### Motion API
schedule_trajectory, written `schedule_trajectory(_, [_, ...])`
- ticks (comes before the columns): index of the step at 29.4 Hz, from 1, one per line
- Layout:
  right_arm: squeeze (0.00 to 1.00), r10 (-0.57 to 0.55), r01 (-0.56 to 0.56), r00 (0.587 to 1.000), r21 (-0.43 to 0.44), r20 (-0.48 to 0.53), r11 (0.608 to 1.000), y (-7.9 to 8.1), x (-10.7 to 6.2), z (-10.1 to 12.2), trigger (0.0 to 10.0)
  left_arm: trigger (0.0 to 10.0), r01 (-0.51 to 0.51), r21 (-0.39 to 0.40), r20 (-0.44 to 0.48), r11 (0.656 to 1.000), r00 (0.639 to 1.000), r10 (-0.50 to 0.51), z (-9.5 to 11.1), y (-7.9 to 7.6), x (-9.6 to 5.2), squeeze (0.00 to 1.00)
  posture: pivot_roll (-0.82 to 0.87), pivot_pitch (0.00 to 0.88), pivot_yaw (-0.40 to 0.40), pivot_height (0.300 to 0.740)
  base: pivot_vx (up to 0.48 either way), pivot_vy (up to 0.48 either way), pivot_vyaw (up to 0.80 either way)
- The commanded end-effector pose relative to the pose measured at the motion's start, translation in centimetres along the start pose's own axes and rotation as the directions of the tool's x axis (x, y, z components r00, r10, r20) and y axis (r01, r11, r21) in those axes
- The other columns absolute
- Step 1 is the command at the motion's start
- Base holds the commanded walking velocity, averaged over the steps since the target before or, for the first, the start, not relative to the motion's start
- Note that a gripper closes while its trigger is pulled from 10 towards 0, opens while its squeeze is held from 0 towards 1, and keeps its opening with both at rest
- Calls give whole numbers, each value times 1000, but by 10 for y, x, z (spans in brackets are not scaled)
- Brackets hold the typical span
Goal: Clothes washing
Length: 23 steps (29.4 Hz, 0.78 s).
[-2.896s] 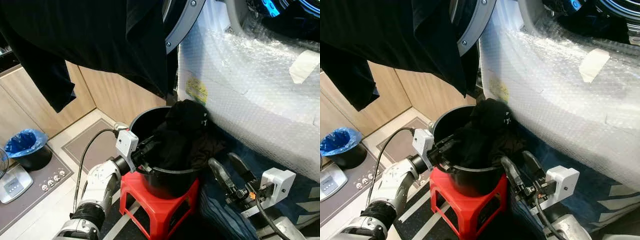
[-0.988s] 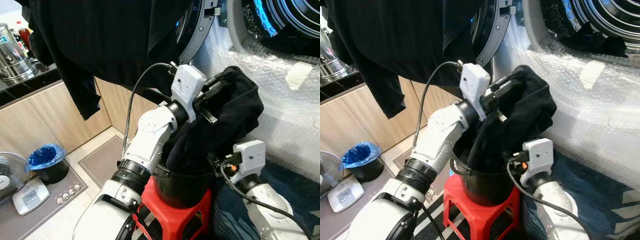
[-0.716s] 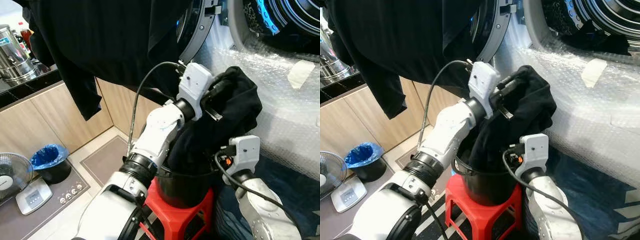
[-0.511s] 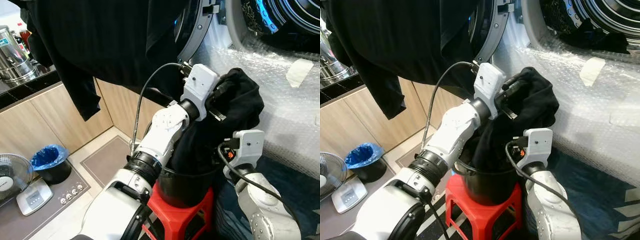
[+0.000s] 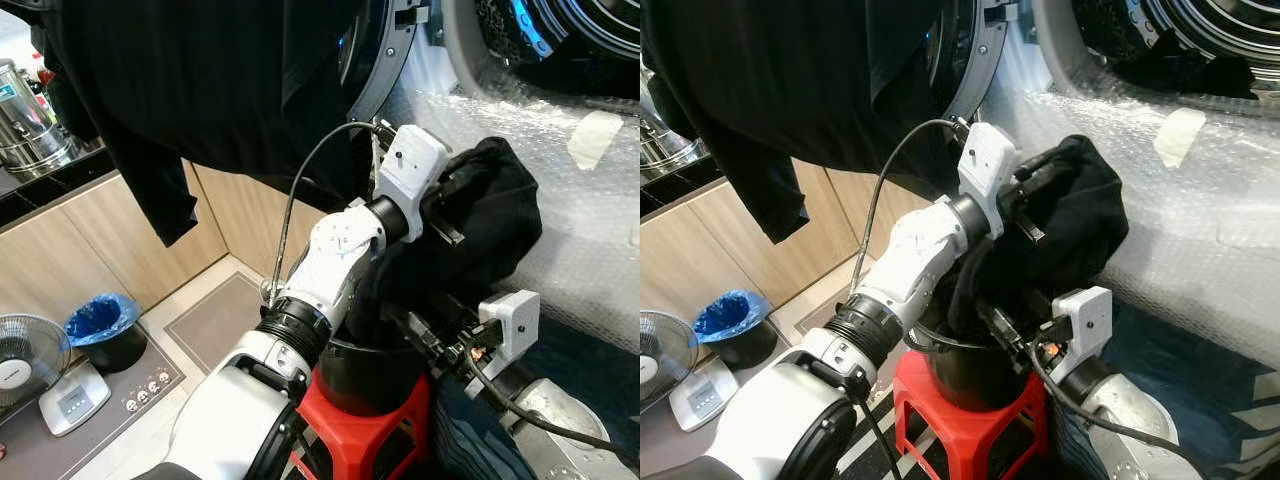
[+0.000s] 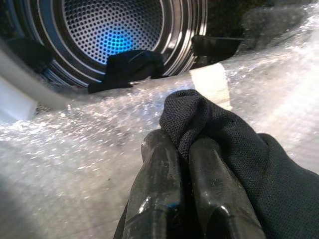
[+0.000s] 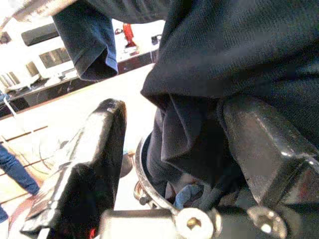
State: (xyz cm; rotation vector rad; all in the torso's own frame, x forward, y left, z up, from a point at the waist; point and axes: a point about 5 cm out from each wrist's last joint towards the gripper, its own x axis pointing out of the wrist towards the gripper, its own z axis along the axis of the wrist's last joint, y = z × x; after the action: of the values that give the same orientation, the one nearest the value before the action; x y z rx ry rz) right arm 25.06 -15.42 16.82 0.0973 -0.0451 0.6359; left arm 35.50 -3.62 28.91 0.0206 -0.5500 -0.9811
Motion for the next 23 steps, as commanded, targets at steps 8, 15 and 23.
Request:
schedule_trajectory(8, [0, -100, 98, 993, 27, 62, 995, 2, 17, 4, 10000, 10000, 24, 43, 64, 999, 998, -26, 12, -5, 7, 0, -261, 89, 183, 740, 0, 0, 0])
schedule_trajectory(15, [0, -275, 265, 959, 117, 70, 957, -7, 27, 0, 10000, 10000, -9, 47, 125, 999, 992, 4, 21, -10, 11, 0, -258, 82, 176, 740, 0, 0, 0])
schedule_trajectory(23, [0, -463, 441, 881, 186, 99, 878, -32, 25, 3, 10000, 10000, -36, 12, 187, 999, 982, 33, 32, -16, 15, 0, -251, 76, 169, 740, 0, 0, 0])
